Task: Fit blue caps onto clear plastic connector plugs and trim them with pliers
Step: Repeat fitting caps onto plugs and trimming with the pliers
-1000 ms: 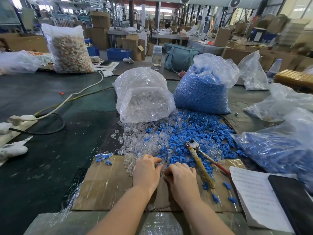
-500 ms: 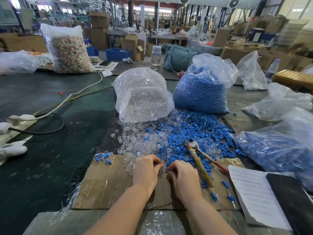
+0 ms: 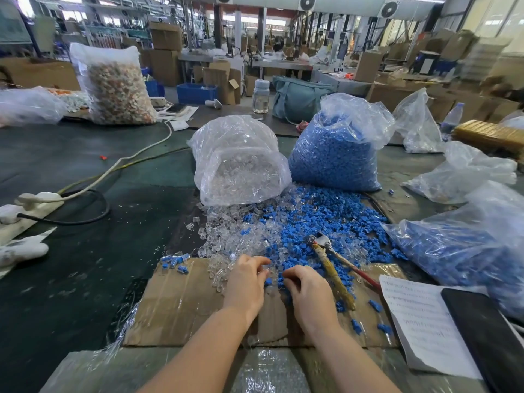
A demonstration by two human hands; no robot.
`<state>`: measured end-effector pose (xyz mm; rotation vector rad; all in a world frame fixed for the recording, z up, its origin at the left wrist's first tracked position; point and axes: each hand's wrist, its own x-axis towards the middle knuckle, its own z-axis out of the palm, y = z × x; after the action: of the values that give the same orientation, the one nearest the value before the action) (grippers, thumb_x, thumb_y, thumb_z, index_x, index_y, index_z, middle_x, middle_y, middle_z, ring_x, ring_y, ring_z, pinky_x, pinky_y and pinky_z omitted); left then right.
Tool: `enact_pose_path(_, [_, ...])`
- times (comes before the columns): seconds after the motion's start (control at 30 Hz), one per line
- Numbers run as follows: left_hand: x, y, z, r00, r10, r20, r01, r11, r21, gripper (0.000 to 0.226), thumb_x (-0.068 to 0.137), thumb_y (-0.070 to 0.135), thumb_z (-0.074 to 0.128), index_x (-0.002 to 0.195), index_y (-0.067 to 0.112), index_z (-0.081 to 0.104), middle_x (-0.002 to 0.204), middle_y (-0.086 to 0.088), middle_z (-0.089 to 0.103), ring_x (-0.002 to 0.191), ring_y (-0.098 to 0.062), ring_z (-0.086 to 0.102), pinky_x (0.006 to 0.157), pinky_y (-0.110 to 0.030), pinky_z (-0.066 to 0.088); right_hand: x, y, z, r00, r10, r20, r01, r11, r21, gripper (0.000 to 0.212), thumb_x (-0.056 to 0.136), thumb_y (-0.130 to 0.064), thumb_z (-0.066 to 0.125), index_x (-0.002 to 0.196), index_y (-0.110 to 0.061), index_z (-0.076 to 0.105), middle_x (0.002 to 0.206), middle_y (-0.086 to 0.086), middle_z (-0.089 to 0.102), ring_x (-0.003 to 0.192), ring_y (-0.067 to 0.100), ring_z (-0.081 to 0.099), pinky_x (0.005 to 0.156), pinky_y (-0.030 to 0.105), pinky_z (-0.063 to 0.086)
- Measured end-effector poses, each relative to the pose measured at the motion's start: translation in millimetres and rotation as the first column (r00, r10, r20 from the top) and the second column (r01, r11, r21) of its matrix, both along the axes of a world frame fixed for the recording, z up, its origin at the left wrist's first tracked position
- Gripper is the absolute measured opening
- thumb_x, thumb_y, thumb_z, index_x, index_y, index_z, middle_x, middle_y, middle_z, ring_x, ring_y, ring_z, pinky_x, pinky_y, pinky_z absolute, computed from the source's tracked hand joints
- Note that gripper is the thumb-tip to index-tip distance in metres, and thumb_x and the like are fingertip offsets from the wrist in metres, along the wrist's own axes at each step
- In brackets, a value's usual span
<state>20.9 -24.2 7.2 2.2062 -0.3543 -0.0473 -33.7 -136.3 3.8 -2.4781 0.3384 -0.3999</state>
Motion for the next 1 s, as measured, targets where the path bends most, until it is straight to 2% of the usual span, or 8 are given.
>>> enact_pose_path(0.07, [-1.0, 0.5, 1.4, 0.999, 0.015, -0.028, -0.016, 0.999, -0.043, 0.02, 0.091, 0.011, 0.056, 0.11, 0.017, 0.061, 0.102, 0.004, 0.052, 0.085, -0.002, 0.047, 0.077, -0.01, 0.036, -1.5, 0.3, 1.6, 1.0, -0.007, 0.0, 0.007, 1.0, 0.015, 0.013, 0.093, -0.018, 0.055, 0.101, -0.018, 0.066, 0.1, -0.005, 0.064, 0.095, 0.01, 0.056, 0.087, 0.025, 0.044])
enact_pose_path(0.23, [-3.7, 1.5, 3.3, 0.992, 0.06, -0.114, -0.079, 0.981, -0.175, 0.011, 0.088, 0.013, 0.062, 0.096, 0.02, 0.062, 0.086, 0.01, 0.061, 0.078, 0.001, 0.056, 0.059, -0.007, 0.04, -4.2, -0.3, 4.5, 1.0, -0.025, 0.018, 0.024, 0.997, 0.068, 0.009, 0.091, -0.015, 0.058, 0.095, -0.016, 0.067, 0.095, -0.004, 0.064, 0.088, 0.011, 0.056, 0.083, 0.027, 0.046])
enact_pose_path(0.4, [-5.4, 2.5, 5.9, 0.98, 0.112, -0.166, -0.152, 0.954, -0.256, 0.011, 0.085, 0.011, 0.066, 0.083, 0.022, 0.067, 0.084, 0.005, 0.068, 0.08, -0.006, 0.061, 0.07, -0.013, 0.044, -4.4, 1.8, 6.6, 0.999, -0.033, 0.04, 0.027, 0.988, 0.155, 0.009, 0.089, -0.013, 0.061, 0.091, -0.015, 0.069, 0.091, -0.004, 0.062, 0.086, 0.01, 0.056, 0.082, 0.025, 0.046])
enact_pose_path(0.57, [-7.0, 5.0, 5.9, 0.964, 0.1, -0.246, -0.181, 0.926, -0.331, 0.019, 0.087, 0.007, 0.061, 0.102, 0.019, 0.065, 0.091, 0.006, 0.065, 0.084, -0.004, 0.06, 0.07, -0.016, 0.049, -4.7, 2.8, 10.4, 0.996, -0.087, 0.019, 0.074, 0.923, 0.377, 0.016, 0.088, -0.01, 0.063, 0.081, -0.024, 0.067, 0.081, -0.01, 0.066, 0.081, 0.005, 0.061, 0.078, 0.021, 0.049])
enact_pose_path(0.63, [-7.7, 5.3, 6.2, 0.956, 0.103, -0.275, -0.199, 0.915, -0.35, 0.016, 0.087, 0.007, 0.061, 0.099, 0.015, 0.066, 0.089, 0.002, 0.067, 0.083, -0.01, 0.062, 0.076, -0.025, 0.053, -3.3, 3.9, 12.3, 0.994, -0.11, 0.017, 0.092, 0.897, 0.433, 0.018, 0.087, -0.009, 0.064, 0.079, -0.025, 0.066, 0.079, -0.009, 0.067, 0.079, 0.005, 0.061, 0.075, 0.02, 0.05])
enact_pose_path(0.7, [-9.6, 5.3, 8.1, 0.941, 0.094, -0.326, -0.23, 0.883, -0.41, 0.011, 0.087, 0.003, 0.06, 0.091, 0.012, 0.066, 0.082, -0.004, 0.068, 0.075, -0.014, 0.065, 0.073, -0.029, 0.056, -1.6, 5.3, 13.8, 0.993, -0.117, 0.028, 0.091, 0.879, 0.467, 0.016, 0.086, -0.008, 0.065, 0.08, -0.022, 0.067, 0.079, -0.005, 0.067, 0.079, 0.008, 0.062, 0.074, 0.022, 0.052])
enact_pose_path(0.87, [-14.7, 5.5, 13.5, 0.91, 0.058, -0.411, -0.278, 0.82, -0.5, 0.009, 0.09, 0.001, 0.056, 0.085, 0.008, 0.06, 0.074, -0.008, 0.066, 0.061, -0.012, 0.065, 0.052, -0.02, 0.051, -0.6, 9.5, 15.6, 0.992, -0.118, 0.051, 0.078, 0.87, 0.486, 0.01, 0.084, -0.008, 0.067, 0.079, -0.017, 0.067, 0.075, -0.001, 0.068, 0.073, 0.012, 0.063, 0.065, 0.019, 0.051])
enact_pose_path(1.0, [-19.7, 4.9, 17.3, 0.903, 0.02, -0.428, -0.275, 0.793, -0.543, 0.009, 0.089, -0.001, 0.056, 0.085, 0.006, 0.058, 0.073, -0.008, 0.063, 0.059, -0.01, 0.061, 0.051, -0.017, 0.05, -0.1, 11.2, 14.7, 0.991, -0.133, 0.033, 0.106, 0.896, 0.43, 0.009, 0.085, -0.015, 0.068, 0.078, -0.018, 0.065, 0.075, -0.003, 0.065, 0.071, 0.01, 0.061, 0.06, 0.015, 0.046])
